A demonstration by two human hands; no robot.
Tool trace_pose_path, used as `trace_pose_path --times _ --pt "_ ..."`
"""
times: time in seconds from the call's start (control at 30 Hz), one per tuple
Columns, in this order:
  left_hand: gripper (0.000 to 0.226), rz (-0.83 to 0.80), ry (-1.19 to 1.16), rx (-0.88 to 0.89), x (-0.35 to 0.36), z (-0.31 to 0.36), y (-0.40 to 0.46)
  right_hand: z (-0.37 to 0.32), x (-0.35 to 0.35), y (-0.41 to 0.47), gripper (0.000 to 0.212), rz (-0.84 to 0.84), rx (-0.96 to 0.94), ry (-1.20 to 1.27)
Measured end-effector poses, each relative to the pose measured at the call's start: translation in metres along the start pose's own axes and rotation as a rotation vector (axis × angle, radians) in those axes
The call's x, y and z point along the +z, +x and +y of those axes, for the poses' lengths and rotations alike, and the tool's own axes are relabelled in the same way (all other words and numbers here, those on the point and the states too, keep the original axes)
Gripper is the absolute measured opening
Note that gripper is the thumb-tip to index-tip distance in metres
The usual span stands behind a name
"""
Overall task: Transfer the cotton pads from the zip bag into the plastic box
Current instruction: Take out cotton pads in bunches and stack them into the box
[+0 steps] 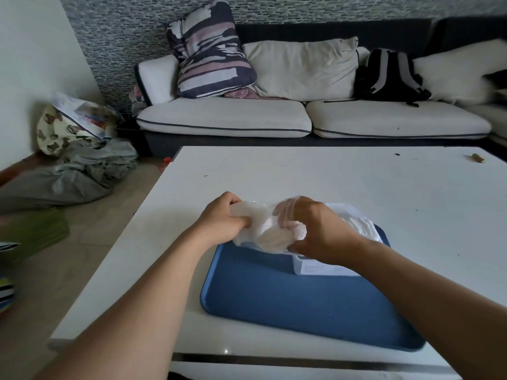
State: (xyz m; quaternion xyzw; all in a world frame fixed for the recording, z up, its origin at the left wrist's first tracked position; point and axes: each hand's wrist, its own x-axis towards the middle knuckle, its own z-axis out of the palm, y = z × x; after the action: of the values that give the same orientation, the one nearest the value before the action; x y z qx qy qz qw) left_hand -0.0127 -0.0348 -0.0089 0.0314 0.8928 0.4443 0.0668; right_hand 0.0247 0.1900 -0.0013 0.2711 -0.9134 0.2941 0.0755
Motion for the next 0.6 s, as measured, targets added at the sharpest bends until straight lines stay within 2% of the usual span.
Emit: trace_pose_path --times 0.1,0.17,0.2,0.27,0.33,0.37,0.43,0.47,0.5,0.57,0.6 --pt "0.022 0.01 0.055 0.035 -0.002 -0.007 0.003 -0.002 -0.005 -0.003 0.022 0.043 0.038 -0.047" --pt "0.012 -0.017 0.148 0.07 -0.001 -0.012 0.006 -0.001 -0.015 -0.005 0.025 0.048 0.08 -0.041" --pt "0.015 -0.033 0.203 0.08 0.0 -0.016 0.009 0.001 -0.021 -0.006 0.03 0.046 0.101 -0.006" --pt "0.021 -0.064 0.289 0.054 0.005 -0.024 0.012 0.006 -0.037 -0.009 0.045 0.037 0.199 0.212" --pt "0.015 -0.101 0.358 -0.008 0.008 -0.026 0.011 0.01 -0.049 -0.014 0.05 0.058 0.295 0.535" --pt "0.023 -0.136 0.401 -0.06 0.01 -0.024 0.011 0.011 -0.052 -0.016 0.045 0.077 0.319 0.678" --pt "0.061 -0.165 0.464 -0.134 0.008 -0.012 0.009 0.009 -0.051 -0.018 0.038 0.095 0.348 0.867" --pt "0.075 -0.119 0.42 -0.132 0.006 0.0 0.006 0.007 -0.048 -0.018 0.037 0.108 0.357 0.917" --pt "0.078 -0.04 0.3 -0.102 0.005 0.019 0.001 0.004 -0.045 -0.017 0.036 0.13 0.363 0.951" --pt "0.053 0.153 -0.126 -0.018 0.006 0.065 -0.017 -0.005 -0.038 -0.014 0.037 0.184 0.357 1.003" --pt "0.04 0.191 -0.38 -0.017 0.012 0.086 -0.026 -0.01 -0.036 -0.013 0.037 0.21 0.333 1.014"
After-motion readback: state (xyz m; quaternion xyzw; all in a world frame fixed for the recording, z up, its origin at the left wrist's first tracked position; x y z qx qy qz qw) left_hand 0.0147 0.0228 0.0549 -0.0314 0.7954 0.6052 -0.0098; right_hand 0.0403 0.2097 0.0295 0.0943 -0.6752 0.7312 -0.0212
